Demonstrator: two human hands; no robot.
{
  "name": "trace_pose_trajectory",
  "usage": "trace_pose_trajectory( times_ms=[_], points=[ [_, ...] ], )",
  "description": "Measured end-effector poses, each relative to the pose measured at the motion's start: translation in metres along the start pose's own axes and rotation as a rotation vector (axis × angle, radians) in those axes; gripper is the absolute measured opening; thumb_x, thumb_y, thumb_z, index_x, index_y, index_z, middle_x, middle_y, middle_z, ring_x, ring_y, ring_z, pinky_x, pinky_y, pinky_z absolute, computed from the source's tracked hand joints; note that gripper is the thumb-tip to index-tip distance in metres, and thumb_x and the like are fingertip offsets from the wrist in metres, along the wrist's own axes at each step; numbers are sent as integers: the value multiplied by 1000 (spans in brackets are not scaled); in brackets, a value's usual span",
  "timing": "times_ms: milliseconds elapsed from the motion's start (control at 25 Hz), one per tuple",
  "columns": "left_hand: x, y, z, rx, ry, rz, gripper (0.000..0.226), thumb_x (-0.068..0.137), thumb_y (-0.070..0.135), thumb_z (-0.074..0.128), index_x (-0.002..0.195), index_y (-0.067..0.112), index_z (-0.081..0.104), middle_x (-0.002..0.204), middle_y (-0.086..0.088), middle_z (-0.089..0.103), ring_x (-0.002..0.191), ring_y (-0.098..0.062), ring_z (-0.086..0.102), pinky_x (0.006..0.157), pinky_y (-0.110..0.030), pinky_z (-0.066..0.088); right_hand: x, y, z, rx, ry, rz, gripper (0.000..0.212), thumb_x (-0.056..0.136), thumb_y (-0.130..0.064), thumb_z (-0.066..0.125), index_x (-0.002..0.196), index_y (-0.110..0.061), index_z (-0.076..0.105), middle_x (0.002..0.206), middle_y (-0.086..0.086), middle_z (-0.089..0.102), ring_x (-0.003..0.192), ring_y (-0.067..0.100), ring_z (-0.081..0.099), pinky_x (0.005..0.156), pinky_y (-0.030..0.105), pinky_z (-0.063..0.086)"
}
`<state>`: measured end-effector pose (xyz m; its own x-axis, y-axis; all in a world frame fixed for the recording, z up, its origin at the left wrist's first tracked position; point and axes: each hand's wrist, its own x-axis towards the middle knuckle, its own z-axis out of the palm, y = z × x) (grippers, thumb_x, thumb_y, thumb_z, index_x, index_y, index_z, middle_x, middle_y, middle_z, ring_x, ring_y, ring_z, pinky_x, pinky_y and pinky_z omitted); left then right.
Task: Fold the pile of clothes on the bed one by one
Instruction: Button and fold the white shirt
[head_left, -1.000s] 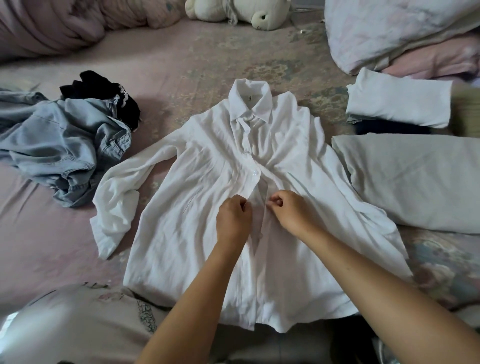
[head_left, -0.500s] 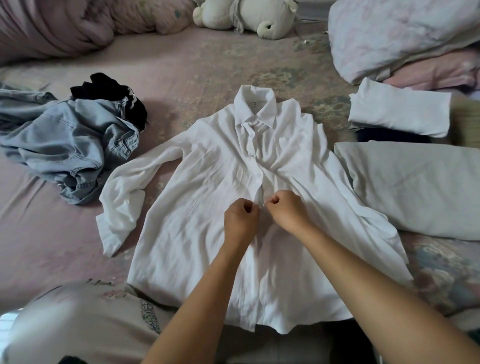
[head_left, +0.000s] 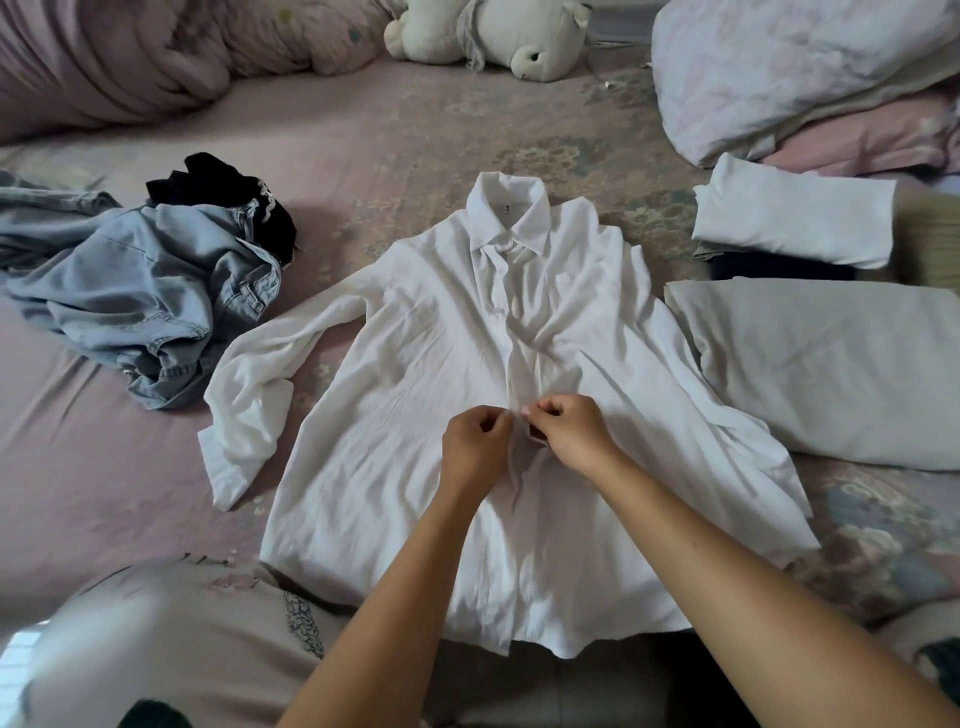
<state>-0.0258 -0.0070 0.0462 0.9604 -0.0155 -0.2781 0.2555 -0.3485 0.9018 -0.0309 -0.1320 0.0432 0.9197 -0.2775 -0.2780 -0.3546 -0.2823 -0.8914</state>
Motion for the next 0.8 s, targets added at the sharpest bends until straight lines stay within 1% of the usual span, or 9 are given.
trace_pose_trajectory(
  times_ms=[80,160,240,320,440,520,640,720,800],
  points=[
    [1,-1,0,-36,23,-31,40,92,21,53,55,8,42,51,-2,36,50,-14,33,54,-28,29,-1,2,0,72,-24,7,19,91,-14,61,82,1,68,68,1,63,65,10,60,71,25,51],
    [2,0,0,-86,8,-59,33,89,21,58,62,2,57,57,-8,51,55,-17,45,58,-33,39,-3,4,-1,88,-67,-5,16,92,-13,59,80,-6,67,69,0,63,64,8,60,69,20,51],
    [3,0,0,-110,-21,-74,19,86,18,64,72,7,68,68,-11,67,64,-20,60,66,-35,51,-4,5,0,86,-85,-13,17,93,-13,58,78,-14,66,73,-1,66,68,9,63,74,24,53],
    [4,1,-1,-131,-30,-74,13,84,14,66,73,11,70,75,-11,71,70,-23,66,72,-36,55,-2,8,1,93,-80,-2,20,93,-14,58,75,-19,66,75,-2,67,72,12,64,81,31,53],
    [3,0,0,-122,-20,-53,9,84,12,67,76,10,71,76,-10,72,75,-26,69,73,-35,56,-2,10,4,83,-44,12,21,93,-17,58,74,-20,67,75,-3,68,73,14,64,82,33,52],
    [2,-2,2,-95,-10,-32,6,83,14,69,78,10,70,76,-8,72,74,-23,69,71,-33,55,-4,10,6,50,-13,8,19,93,-19,58,78,-17,70,78,-1,69,76,15,65,80,32,51],
    [0,-2,4,-71,22,-1,9,82,17,71,74,15,66,71,0,69,65,-12,65,65,-26,53,-3,9,10,-47,24,-8,22,94,-19,55,83,-7,70,80,5,69,79,20,65,78,32,50],
    [-2,-1,6,-39,52,27,11,83,17,69,74,17,65,67,4,67,59,-4,61,61,-18,50,-2,10,11,-56,15,-12,29,95,-21,52,76,-3,66,73,7,67,73,24,63,73,34,50],
    [-6,0,8,4,78,62,11,85,14,66,75,15,64,64,7,64,54,3,59,53,-9,44,-3,11,12,-75,10,-9,39,94,-32,53,73,0,62,69,12,66,66,23,60,66,33,47]
  ],
)
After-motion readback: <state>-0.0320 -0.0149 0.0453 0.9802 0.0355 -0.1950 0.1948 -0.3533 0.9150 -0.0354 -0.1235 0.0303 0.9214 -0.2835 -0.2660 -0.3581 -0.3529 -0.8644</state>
